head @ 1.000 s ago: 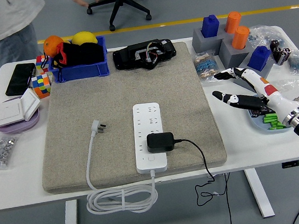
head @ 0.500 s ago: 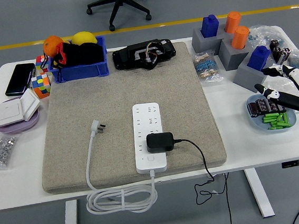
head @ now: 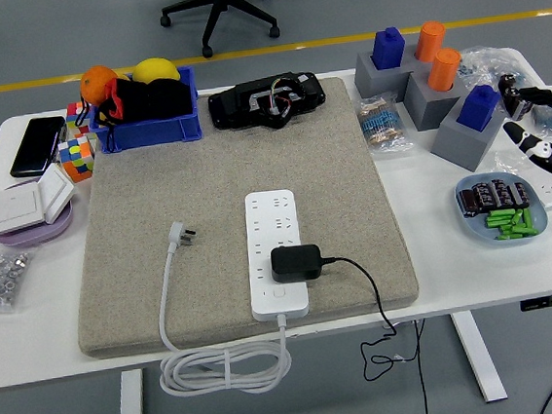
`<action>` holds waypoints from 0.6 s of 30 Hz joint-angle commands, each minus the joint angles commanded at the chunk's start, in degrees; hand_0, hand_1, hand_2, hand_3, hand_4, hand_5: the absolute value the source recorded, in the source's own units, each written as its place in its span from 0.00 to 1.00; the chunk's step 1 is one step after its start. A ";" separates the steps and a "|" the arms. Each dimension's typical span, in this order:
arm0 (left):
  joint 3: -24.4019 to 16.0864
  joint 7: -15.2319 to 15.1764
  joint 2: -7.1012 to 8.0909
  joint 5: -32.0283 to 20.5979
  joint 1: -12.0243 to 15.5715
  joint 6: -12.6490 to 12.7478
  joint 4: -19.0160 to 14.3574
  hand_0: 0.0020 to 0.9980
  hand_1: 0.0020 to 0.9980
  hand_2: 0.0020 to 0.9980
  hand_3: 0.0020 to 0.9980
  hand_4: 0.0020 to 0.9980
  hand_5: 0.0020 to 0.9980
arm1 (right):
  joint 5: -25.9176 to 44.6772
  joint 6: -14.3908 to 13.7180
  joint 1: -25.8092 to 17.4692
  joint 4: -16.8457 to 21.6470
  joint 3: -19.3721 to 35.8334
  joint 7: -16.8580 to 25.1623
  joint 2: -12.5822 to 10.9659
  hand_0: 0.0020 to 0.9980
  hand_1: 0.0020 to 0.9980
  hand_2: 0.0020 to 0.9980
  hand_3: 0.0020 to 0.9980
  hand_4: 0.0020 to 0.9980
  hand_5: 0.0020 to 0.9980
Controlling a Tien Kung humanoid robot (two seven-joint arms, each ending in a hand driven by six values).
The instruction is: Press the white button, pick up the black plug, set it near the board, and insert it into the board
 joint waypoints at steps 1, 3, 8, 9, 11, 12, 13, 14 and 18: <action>0.03 -0.02 0.01 0.03 0.04 0.00 0.00 0.48 0.50 0.50 0.59 0.58 0.26 | -0.01 -0.04 -0.11 0.05 0.19 0.06 0.06 0.88 0.80 0.73 0.73 0.90 0.59; 0.05 -0.02 0.04 0.12 0.18 -0.02 0.00 0.48 0.50 0.50 0.59 0.58 0.26 | -0.17 -0.06 -0.46 0.18 0.62 -0.02 0.25 0.87 0.79 0.73 0.73 0.90 0.59; -0.13 0.00 0.17 0.47 0.75 -0.07 0.00 0.48 0.50 0.50 0.59 0.58 0.26 | -0.37 -0.02 -1.53 0.43 1.19 -0.22 0.62 0.87 0.79 0.72 0.72 0.90 0.59; -0.31 0.00 0.23 0.64 0.97 -0.06 0.00 0.48 0.50 0.50 0.59 0.58 0.26 | -0.47 0.03 -1.80 0.44 1.36 -0.34 0.80 0.87 0.79 0.72 0.72 0.90 0.59; -0.44 -0.02 0.32 0.76 1.25 -0.04 0.00 0.48 0.50 0.50 0.59 0.58 0.26 | -0.55 0.09 -2.15 0.44 1.57 -0.51 1.06 0.87 0.79 0.72 0.72 0.90 0.59; -0.51 -0.03 0.36 0.81 1.43 -0.03 0.00 0.48 0.50 0.50 0.59 0.58 0.26 | -0.62 0.13 -2.40 0.46 1.67 -0.62 1.23 0.87 0.79 0.72 0.72 0.90 0.59; -0.58 -0.04 0.38 0.85 1.61 -0.03 0.00 0.48 0.50 0.50 0.59 0.58 0.26 | -0.71 0.16 -2.66 0.47 1.76 -0.72 1.39 0.87 0.79 0.72 0.72 0.90 0.59; -0.62 -0.04 0.38 0.87 1.71 -0.03 0.00 0.48 0.50 0.50 0.59 0.58 0.26 | -0.75 0.18 -2.82 0.48 1.80 -0.77 1.48 0.87 0.78 0.72 0.71 0.90 0.58; -0.63 -0.14 0.25 0.54 2.46 0.06 0.00 0.48 0.50 0.50 0.59 0.58 0.26 | -0.95 0.31 -3.97 0.50 2.16 -1.08 2.10 0.87 0.78 0.72 0.71 0.90 0.58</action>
